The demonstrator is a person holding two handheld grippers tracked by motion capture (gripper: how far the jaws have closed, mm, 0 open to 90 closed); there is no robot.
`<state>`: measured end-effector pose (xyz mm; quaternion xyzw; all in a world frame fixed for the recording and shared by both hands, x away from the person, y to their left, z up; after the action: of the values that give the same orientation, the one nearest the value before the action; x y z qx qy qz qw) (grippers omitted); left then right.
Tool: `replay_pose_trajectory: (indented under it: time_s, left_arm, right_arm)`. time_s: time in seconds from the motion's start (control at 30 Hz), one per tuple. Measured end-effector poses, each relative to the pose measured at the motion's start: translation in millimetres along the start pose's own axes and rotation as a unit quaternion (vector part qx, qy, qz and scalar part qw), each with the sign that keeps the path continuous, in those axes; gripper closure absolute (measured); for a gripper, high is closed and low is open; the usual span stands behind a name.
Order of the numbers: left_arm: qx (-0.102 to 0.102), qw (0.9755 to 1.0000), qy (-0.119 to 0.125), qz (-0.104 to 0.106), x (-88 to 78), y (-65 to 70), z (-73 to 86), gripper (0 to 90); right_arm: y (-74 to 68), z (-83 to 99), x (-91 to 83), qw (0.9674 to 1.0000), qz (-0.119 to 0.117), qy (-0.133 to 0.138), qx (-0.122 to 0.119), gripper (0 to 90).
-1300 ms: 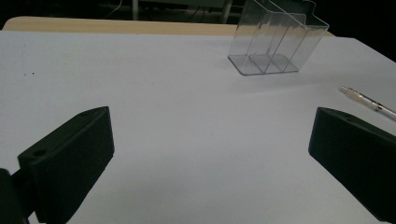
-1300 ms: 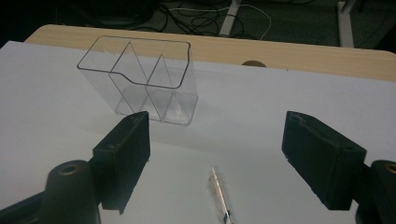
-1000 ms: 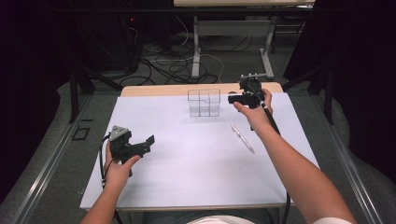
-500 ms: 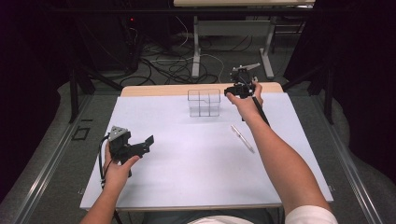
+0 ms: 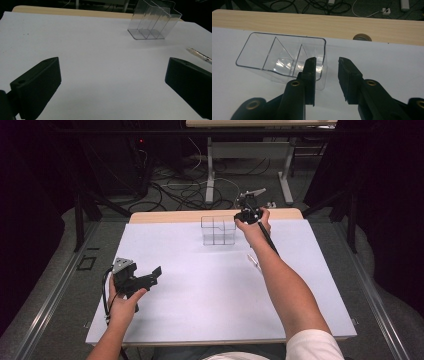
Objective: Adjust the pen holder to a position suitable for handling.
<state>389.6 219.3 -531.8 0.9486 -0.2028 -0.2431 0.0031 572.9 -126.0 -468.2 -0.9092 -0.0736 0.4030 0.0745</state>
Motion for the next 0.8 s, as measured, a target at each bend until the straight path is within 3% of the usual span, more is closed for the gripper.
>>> replay_pose_trajectory:
  time_s: [0.47, 0.8]
  left_arm:
    - [-0.013, 0.9999, -0.001, -0.007, -3.3, -3.0, 3.7, 0.8]
    - [-0.015, 0.9999, -0.002, -0.005, -3.4, -3.1, 4.2, 0.9]
  right_arm:
    - [-0.7, 4.2, 28.8, 0.9997, -0.003, -0.022, 0.003, 72.3]
    - [-4.1, 10.7, 42.2, 0.9994, 0.010, -0.033, 0.004, 77.9]
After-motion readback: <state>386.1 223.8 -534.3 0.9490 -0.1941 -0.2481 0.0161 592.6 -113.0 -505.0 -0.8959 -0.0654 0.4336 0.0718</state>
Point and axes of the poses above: each handheld gripper's, and its own axes: x roughly forward along the jaws, z roughly out of its underside, y roughly to its right, the point moved 5 cm from there along x, roughly forward along the jaws, and after that the axes turned 7 degrees about x, right-handed, at the moved point
